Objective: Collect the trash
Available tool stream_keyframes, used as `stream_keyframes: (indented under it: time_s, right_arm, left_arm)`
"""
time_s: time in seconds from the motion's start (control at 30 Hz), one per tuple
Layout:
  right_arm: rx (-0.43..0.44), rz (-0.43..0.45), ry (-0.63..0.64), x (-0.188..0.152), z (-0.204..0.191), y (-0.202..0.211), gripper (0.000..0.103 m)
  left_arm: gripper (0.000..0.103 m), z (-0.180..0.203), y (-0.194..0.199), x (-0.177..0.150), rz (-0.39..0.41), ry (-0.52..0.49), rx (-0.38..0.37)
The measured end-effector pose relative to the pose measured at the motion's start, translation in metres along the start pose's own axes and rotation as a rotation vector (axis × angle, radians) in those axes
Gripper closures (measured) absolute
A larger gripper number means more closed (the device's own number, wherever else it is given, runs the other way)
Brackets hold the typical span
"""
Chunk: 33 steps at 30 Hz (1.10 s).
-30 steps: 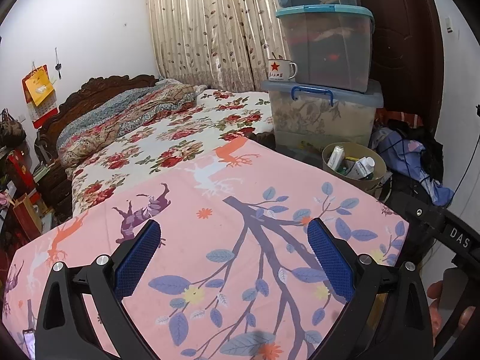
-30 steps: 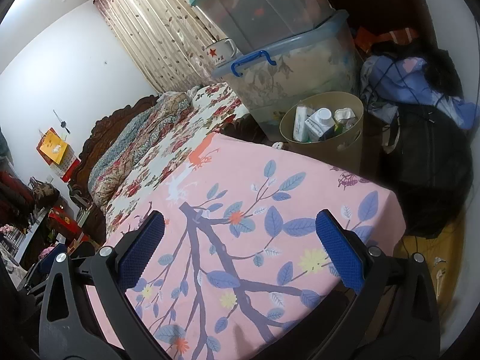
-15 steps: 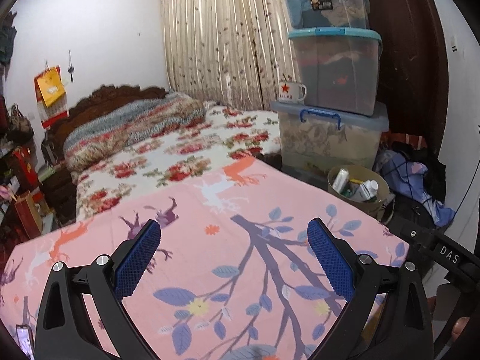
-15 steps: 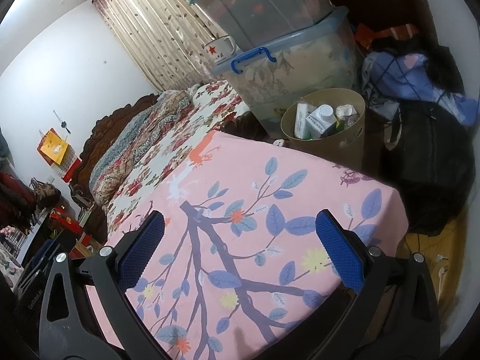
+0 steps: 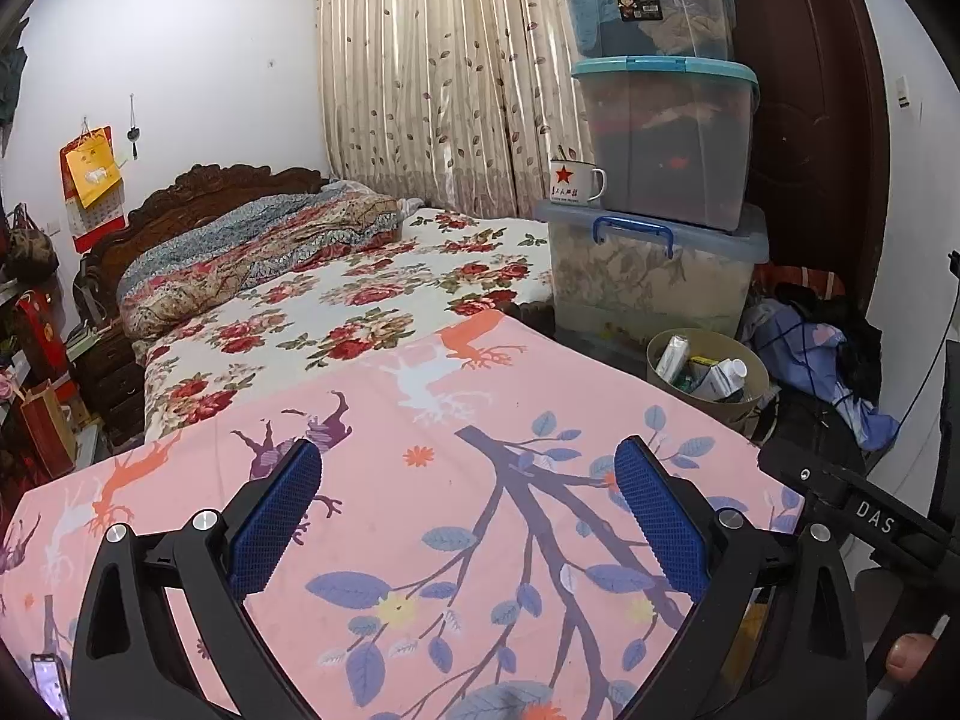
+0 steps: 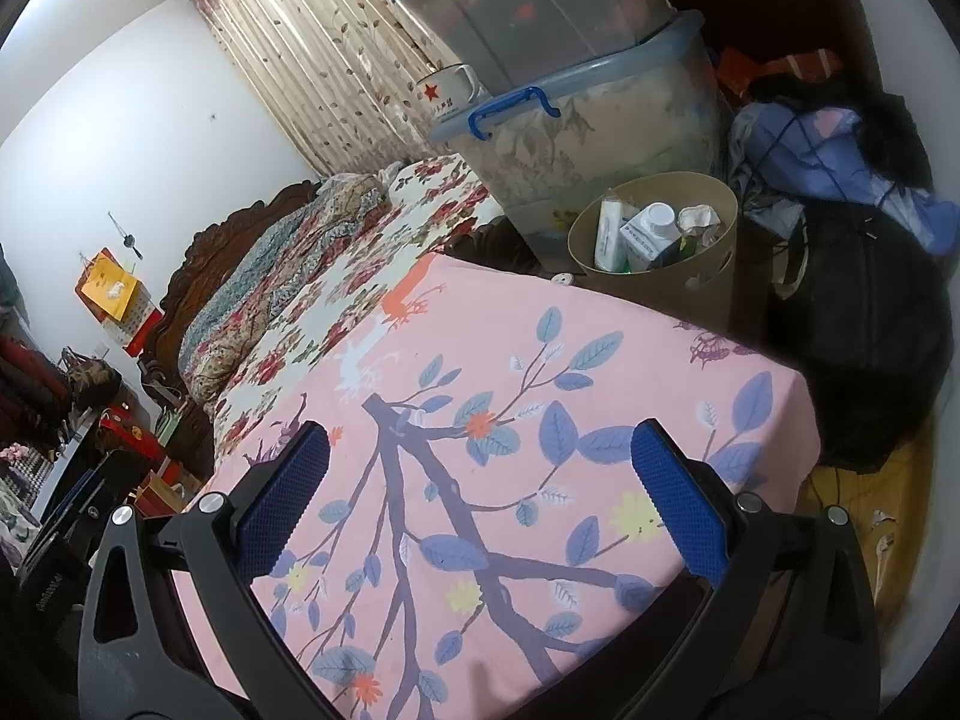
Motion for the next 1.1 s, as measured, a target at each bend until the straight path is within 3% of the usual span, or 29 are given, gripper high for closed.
stream_keyframes:
  time_s: [0.4, 0.53, 1.1]
  right_arm:
    - [-0.001, -0.003, -0.002, -0.002, 0.001, 0.000, 0.003]
    - [-0.002, -0.008, -0.004, -0.005, 0.002, -0.001, 0.003]
    - [-0.007, -0.002, 0.009, -0.008, 0.000, -0.002, 0.003]
  left_arm:
    - [0.009, -0.007, -0.001, -0.001, -0.035, 0.038, 0.022]
    - [0.008, -0.009, -0.002, -0.001, -0.039, 0.031, 0.071]
    - [0.008, -0.010, -0.001, -0.004, -0.039, 0.035, 0.052]
Point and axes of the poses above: each gripper's, at about its wrist camera, not at the fingertips, and y roughly against the way its jaws point, z to its right, x to its top, the point moved 4 cm from there along -y, roughly the way its jaws point, and after that the axes turned 2 degrees about -y, right-handed, at the moved point
